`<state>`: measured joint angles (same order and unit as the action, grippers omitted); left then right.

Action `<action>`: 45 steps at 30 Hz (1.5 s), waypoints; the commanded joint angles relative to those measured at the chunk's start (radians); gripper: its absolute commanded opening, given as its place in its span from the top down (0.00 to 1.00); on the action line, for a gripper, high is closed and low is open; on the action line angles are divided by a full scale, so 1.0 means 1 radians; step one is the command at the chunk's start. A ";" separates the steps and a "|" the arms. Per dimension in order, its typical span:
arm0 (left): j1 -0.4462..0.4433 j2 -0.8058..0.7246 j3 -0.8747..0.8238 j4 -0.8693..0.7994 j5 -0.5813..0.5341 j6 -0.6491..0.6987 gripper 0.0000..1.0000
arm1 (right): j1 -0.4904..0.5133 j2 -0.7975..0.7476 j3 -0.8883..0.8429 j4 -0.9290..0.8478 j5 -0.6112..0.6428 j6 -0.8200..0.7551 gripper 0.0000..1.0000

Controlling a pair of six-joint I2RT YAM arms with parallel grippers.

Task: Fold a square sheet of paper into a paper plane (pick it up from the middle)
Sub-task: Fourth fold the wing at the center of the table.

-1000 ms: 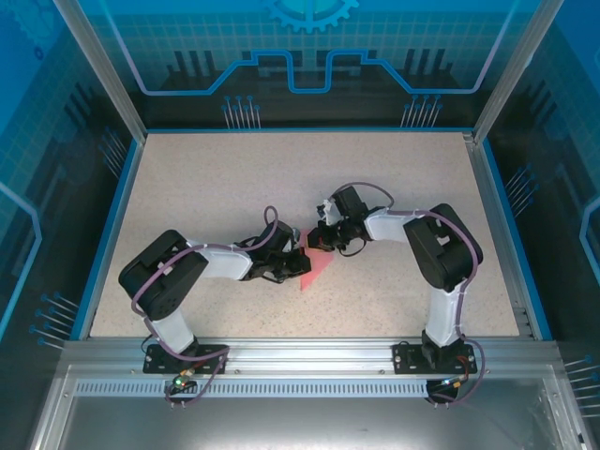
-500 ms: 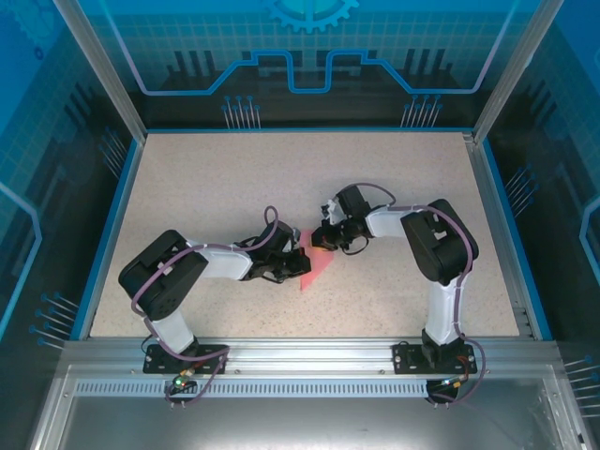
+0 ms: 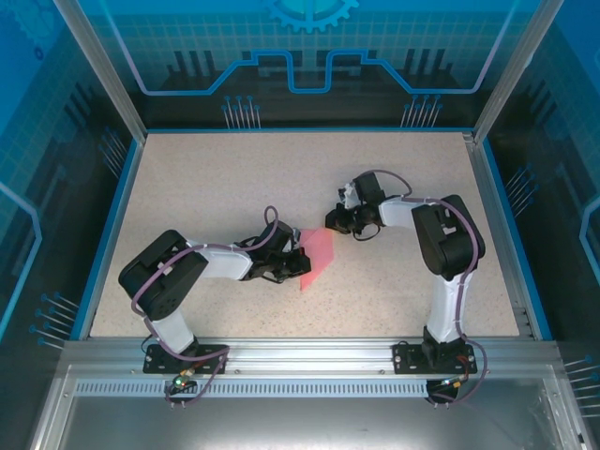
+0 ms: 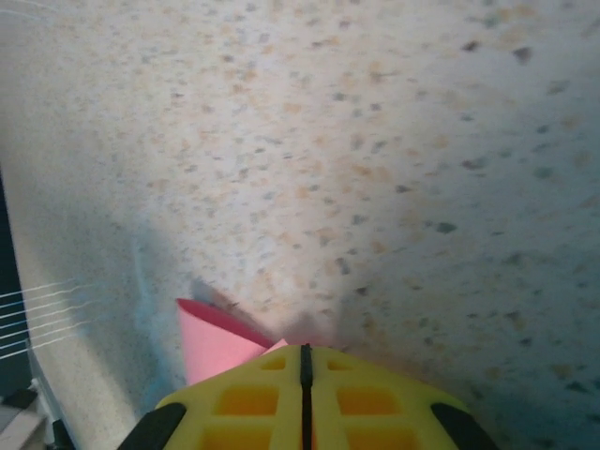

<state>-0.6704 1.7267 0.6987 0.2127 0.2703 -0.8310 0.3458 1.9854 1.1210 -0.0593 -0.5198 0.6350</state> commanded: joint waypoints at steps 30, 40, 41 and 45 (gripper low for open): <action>0.008 -0.021 0.023 -0.250 0.089 -0.028 0.88 | 0.125 0.016 -0.201 0.111 -0.026 0.072 0.97; 0.062 -0.042 0.127 -0.141 0.153 -0.129 0.79 | 0.117 0.013 -0.210 0.113 -0.026 0.071 0.97; 0.063 -0.031 0.132 -0.129 0.153 -0.139 0.79 | 0.117 0.013 -0.211 0.116 -0.026 0.073 0.97; 0.064 0.031 0.140 -0.118 0.157 -0.157 0.79 | 0.117 0.015 -0.211 0.115 -0.026 0.077 0.97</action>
<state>-0.6117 1.7138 0.8234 0.0853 0.3950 -0.9493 0.4770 1.9507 0.9421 0.0956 -0.6144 0.7185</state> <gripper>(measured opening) 0.208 0.043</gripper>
